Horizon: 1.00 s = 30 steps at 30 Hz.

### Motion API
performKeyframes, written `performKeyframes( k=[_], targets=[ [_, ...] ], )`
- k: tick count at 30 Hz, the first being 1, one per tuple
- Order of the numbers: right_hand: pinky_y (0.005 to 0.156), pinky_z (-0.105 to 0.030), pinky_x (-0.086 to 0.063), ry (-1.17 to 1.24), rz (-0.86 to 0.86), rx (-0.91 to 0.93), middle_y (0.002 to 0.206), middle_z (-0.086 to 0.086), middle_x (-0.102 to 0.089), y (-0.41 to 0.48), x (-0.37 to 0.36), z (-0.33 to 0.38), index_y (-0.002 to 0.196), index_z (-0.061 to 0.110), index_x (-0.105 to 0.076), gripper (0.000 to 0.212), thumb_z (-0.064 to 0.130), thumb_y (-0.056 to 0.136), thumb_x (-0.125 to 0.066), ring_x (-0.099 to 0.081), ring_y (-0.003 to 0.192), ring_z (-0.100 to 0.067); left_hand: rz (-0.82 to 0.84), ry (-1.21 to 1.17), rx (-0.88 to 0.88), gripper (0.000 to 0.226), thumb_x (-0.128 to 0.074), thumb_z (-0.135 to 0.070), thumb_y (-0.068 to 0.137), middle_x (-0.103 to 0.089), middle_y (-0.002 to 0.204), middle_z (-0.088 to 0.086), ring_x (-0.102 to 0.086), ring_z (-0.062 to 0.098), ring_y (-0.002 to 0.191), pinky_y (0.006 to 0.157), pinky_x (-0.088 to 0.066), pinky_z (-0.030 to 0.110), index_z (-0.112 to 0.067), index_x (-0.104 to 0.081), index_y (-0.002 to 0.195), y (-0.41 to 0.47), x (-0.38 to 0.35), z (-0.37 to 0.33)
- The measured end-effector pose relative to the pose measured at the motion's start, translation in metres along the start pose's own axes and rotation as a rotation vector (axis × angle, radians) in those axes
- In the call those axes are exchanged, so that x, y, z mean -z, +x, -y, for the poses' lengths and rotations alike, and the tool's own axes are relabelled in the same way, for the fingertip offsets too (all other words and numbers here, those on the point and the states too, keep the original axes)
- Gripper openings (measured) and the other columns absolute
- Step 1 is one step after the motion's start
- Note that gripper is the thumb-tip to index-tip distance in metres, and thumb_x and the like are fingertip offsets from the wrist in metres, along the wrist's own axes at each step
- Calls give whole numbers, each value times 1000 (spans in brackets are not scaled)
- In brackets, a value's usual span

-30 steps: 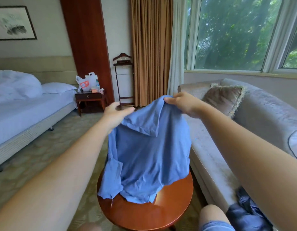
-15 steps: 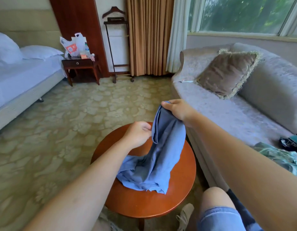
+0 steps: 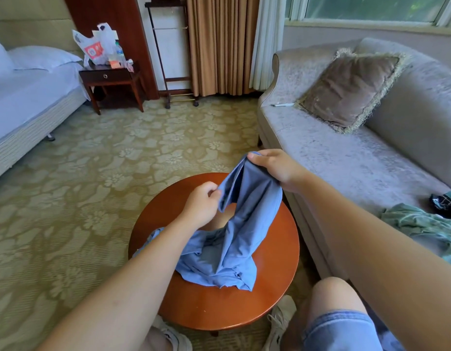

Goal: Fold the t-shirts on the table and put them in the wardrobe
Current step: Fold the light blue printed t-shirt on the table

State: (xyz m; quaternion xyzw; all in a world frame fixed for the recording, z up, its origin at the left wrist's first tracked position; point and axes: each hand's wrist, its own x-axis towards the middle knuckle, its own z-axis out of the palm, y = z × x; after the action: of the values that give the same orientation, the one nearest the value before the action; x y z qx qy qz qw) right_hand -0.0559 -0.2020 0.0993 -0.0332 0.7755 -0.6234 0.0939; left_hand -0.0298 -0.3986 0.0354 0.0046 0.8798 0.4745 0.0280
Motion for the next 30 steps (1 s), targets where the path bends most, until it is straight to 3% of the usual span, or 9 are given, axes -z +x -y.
performKeyframes(
  k=[5, 9, 13, 15, 17, 21, 25, 28, 30],
  targets=[
    [75, -32, -47, -87, -46, 39, 82, -10, -65, 3, 2, -11, 88, -3, -67, 26, 22, 95, -61, -58, 76, -18, -124, -621, 252, 26, -39, -18, 106, -44, 87, -3, -51, 11, 77, 65, -56, 35, -21, -50, 83, 1, 16, -21],
    [95, -25, -45, -152, -97, 114, 103, -3, -68, 2, -2, -10, 113, 8, -70, 22, 15, 93, -65, -61, 94, -10, -260, -759, 253, 27, -40, -11, 103, -54, 87, 2, -53, 15, 70, 40, -45, 19, -23, -54, 84, 10, 37, -30],
    [91, -25, -47, -132, -95, 175, 97, -1, -71, -5, -10, -1, 102, 10, -74, 14, 10, 93, -63, -62, 90, -9, -209, -504, 63, 15, -54, -36, 96, -64, 89, -4, -57, 16, 75, 56, -41, 24, -27, -63, 89, 11, 52, -35],
    [89, -29, -50, -141, -58, 223, 95, -6, -73, -7, -18, 6, 97, 5, -75, 13, 8, 93, -62, -65, 89, -13, 15, -300, -94, 26, -65, -55, 84, -66, 107, -14, -60, 4, 100, 84, -45, 22, -35, -67, 99, 7, 51, -46],
    [84, -29, -49, -167, -10, 250, 98, -15, -73, -9, -25, 13, 96, 0, -74, 14, 7, 91, -64, -64, 87, -15, 230, -116, -132, 45, -68, -62, 77, -65, 118, -16, -57, -1, 113, 96, -42, 22, -35, -68, 112, 2, 49, -61],
    [79, -32, -48, -55, 48, 192, 89, -20, -67, -14, -22, 18, 89, -2, -69, 8, 5, 89, -66, -58, 82, -21, 243, -12, -79, 38, -67, -44, 88, -66, 108, -4, -57, 11, 105, 89, -41, 28, -11, -72, 107, 6, 71, -65],
    [79, -30, -51, 52, 71, 192, 83, -14, -66, -17, -19, 17, 82, 5, -68, 8, -1, 87, -65, -60, 80, -21, 324, -1, -94, 67, -68, -51, 83, -41, 131, -20, -39, 2, 125, 108, -34, 29, -25, -48, 142, 5, 73, -60],
    [75, -22, -53, 53, 112, 226, 80, -12, -68, -21, -29, 22, 83, 4, -69, 9, -4, 86, -65, -64, 72, -13, 370, 42, -93, 69, -71, -63, 69, -62, 106, -3, -56, 13, 99, 90, -41, 32, -8, -66, 111, -1, 67, -63],
    [70, -20, -53, 71, 114, 212, 79, -11, -68, -22, -29, 23, 82, 5, -70, 9, -2, 86, -66, -64, 69, -12, 354, -17, -44, 69, -71, -60, 71, -69, 104, 10, -62, 22, 96, 93, -43, 35, -1, -66, 106, -4, 71, -66]
  ],
)
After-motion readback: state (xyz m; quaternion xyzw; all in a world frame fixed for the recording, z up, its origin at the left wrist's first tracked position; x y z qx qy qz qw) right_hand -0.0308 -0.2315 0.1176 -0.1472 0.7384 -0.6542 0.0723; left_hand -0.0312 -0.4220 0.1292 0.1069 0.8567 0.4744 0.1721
